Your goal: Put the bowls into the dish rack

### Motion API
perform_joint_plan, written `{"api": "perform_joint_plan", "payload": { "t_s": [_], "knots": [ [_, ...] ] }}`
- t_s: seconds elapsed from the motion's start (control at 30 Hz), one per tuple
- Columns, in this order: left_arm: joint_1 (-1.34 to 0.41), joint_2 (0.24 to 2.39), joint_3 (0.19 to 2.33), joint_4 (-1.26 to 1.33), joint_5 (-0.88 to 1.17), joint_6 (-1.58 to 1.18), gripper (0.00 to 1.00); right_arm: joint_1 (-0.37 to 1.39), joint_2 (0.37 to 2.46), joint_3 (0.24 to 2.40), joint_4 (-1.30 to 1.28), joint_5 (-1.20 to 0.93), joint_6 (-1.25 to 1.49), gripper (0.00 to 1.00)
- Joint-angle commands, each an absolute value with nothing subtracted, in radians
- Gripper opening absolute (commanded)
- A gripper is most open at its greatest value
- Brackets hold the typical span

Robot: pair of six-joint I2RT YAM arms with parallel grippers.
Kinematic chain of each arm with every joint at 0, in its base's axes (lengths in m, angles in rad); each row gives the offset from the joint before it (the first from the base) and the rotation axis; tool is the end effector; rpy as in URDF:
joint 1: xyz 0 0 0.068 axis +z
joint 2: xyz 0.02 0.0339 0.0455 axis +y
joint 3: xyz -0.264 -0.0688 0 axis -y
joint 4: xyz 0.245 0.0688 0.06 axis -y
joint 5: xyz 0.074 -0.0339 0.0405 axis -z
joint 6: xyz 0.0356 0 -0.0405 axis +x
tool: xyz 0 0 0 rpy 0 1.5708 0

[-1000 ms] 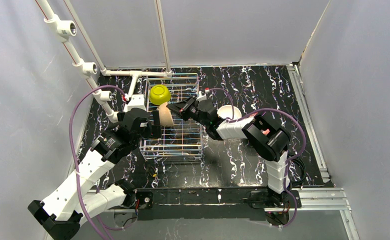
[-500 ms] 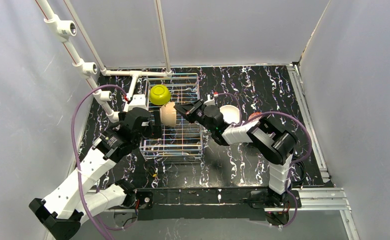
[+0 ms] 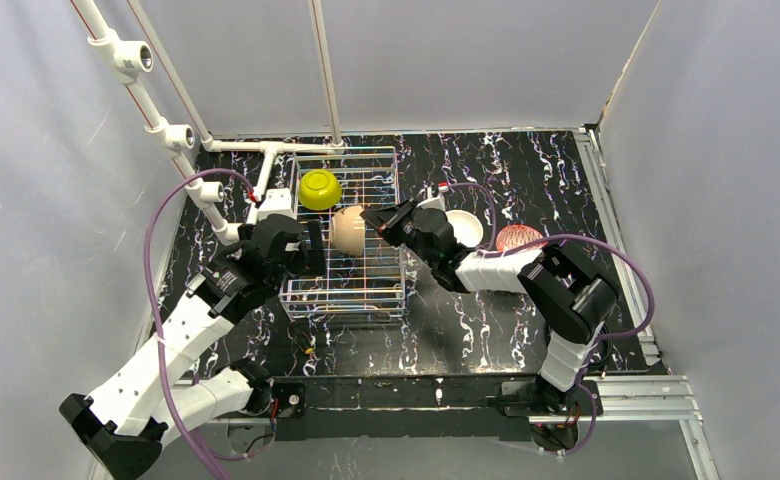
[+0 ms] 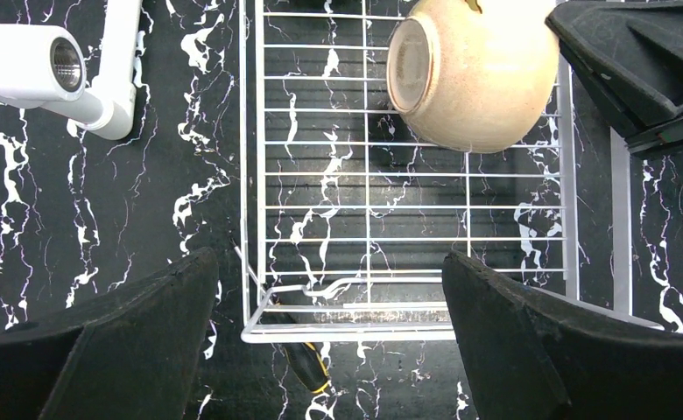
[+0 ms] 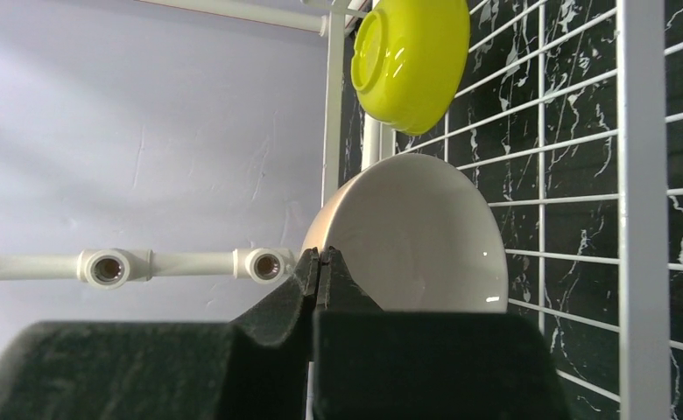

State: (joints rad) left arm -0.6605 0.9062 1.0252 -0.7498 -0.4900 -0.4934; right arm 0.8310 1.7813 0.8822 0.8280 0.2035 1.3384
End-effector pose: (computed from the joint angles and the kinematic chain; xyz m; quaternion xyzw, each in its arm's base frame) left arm 0.1512 -0.0963 0.3478 -0.0373 0.8711 -0.0584 0.4862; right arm 0.2636 0.2782 0.2095 0.2497 0.6873 0.5647 0.3825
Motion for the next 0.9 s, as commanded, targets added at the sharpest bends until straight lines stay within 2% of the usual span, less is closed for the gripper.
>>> {"api": "perform_joint_plan", "payload": {
  "t_s": [0.0, 0.47, 0.87],
  "knots": [
    [-0.663, 0.907, 1.033, -0.775, -0.505, -0.507, 0.98, 0.825, 1.743, 0.871, 0.747, 0.267, 1.249, 0.01],
    [-0.664, 0.906, 1.029, -0.777, -0.503, -0.509, 0.98, 0.825, 1.751, 0.831, 0.749, 0.277, 1.238, 0.01],
    [-0.664, 0.903, 1.023, -0.772, -0.512, -0.517, 0.98, 0.825, 1.724, 0.823, 0.664, 0.324, 1.248, 0.23]
  ]
}}
